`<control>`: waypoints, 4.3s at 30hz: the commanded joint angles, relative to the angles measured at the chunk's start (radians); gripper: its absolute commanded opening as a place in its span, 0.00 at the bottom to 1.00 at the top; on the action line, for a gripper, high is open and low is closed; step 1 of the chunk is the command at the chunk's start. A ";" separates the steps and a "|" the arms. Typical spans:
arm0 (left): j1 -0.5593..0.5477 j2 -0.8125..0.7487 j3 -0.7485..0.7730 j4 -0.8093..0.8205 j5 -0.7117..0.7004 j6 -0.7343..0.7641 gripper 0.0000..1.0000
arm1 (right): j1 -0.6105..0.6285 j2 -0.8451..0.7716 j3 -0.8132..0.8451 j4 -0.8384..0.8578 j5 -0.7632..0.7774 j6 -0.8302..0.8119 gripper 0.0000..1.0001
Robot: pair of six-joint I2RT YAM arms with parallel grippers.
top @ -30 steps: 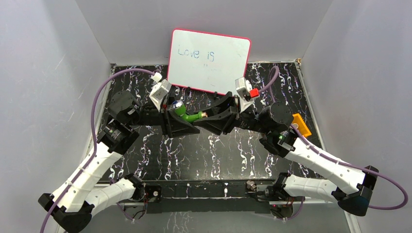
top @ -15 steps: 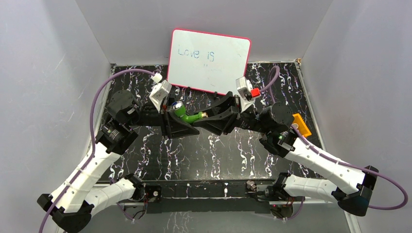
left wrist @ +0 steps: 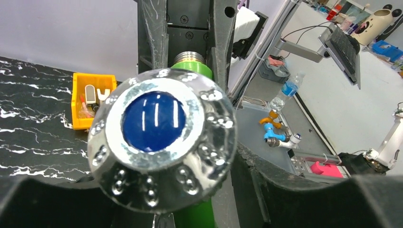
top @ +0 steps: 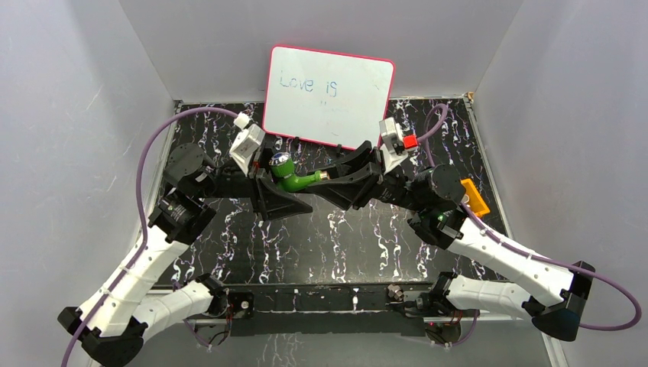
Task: Install the water faucets
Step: Adjust the water faucet.
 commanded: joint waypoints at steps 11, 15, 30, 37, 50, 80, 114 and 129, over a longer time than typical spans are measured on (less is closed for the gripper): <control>-0.001 -0.001 -0.035 0.169 0.019 -0.107 0.40 | 0.005 -0.003 0.000 0.173 0.007 0.026 0.00; -0.001 0.004 -0.032 0.173 0.023 -0.112 0.39 | 0.005 0.011 0.008 0.167 -0.005 0.026 0.00; -0.001 -0.001 -0.029 0.158 0.016 -0.105 0.00 | 0.005 0.027 -0.024 0.153 -0.021 0.020 0.00; -0.001 0.004 0.003 0.063 0.011 -0.039 0.00 | 0.004 -0.007 -0.006 0.050 -0.019 -0.031 0.42; -0.001 0.011 0.064 -0.093 0.028 0.057 0.00 | 0.005 -0.104 0.026 -0.104 0.030 -0.106 0.64; 0.000 0.022 0.063 -0.042 0.031 0.025 0.37 | 0.005 0.007 0.051 -0.068 -0.077 -0.038 0.00; 0.000 0.033 0.066 -0.066 0.044 0.041 0.00 | 0.004 0.009 0.084 -0.121 -0.091 -0.072 0.39; 0.000 0.024 0.062 -0.066 0.053 0.046 0.35 | 0.005 -0.032 0.059 -0.080 -0.048 -0.065 0.00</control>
